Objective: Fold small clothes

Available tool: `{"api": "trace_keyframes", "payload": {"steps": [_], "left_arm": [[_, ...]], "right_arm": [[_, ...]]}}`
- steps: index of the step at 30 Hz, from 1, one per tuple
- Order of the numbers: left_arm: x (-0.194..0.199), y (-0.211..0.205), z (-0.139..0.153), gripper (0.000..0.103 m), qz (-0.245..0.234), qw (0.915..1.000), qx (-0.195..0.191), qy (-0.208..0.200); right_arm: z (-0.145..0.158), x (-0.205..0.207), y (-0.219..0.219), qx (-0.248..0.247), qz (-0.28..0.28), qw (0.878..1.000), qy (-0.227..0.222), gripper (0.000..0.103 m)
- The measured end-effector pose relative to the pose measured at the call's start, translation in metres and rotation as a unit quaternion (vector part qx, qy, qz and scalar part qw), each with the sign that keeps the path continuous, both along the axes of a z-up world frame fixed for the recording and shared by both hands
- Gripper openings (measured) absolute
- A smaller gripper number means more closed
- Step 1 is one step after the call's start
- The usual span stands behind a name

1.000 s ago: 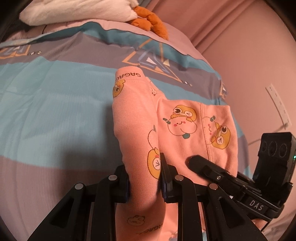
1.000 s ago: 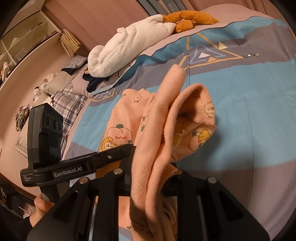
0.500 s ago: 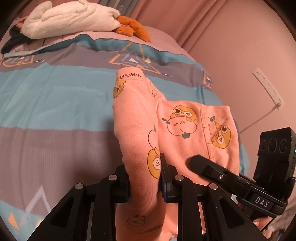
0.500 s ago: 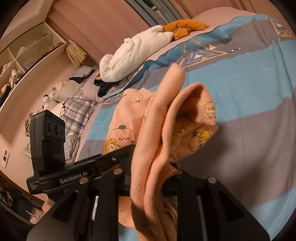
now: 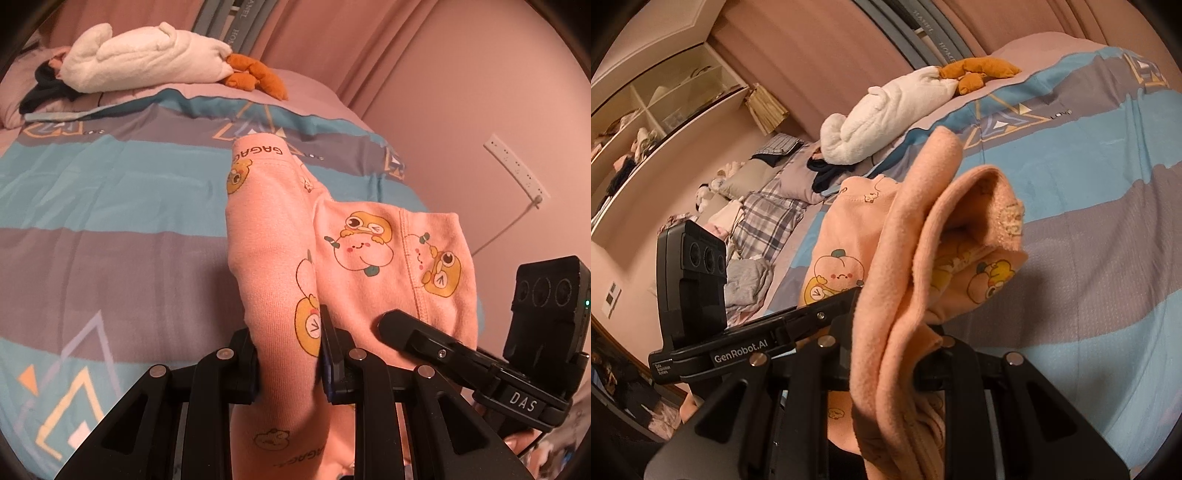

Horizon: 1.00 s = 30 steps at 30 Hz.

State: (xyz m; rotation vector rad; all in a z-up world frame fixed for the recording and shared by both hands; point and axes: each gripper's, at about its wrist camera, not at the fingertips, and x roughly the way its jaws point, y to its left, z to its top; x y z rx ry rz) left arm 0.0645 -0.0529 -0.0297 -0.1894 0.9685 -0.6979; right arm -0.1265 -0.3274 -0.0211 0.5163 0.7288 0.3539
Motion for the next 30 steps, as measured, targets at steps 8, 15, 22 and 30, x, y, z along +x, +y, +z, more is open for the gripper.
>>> {"api": "trace_keyframes", "payload": {"steps": [8,15,22,30], "left_arm": [[-0.006,0.005,0.000,0.023,0.016,0.9998,-0.002,-0.014],[-0.016,0.015,0.003,0.023,0.030,0.9993,-0.011,-0.021],[-0.022,0.025,0.005,0.023,0.044,0.9984,-0.012,-0.033],[-0.028,0.042,0.007,0.023,0.065,0.9969,-0.016,-0.041]], "right_arm": [[0.010,-0.009,0.017,-0.012,0.023,1.000,-0.014,0.021],[0.018,-0.011,0.030,-0.029,0.042,0.998,-0.023,0.021],[0.025,-0.006,0.044,-0.050,0.061,0.996,-0.029,0.021],[0.029,0.002,0.062,-0.064,0.079,0.994,-0.035,0.021]]}}
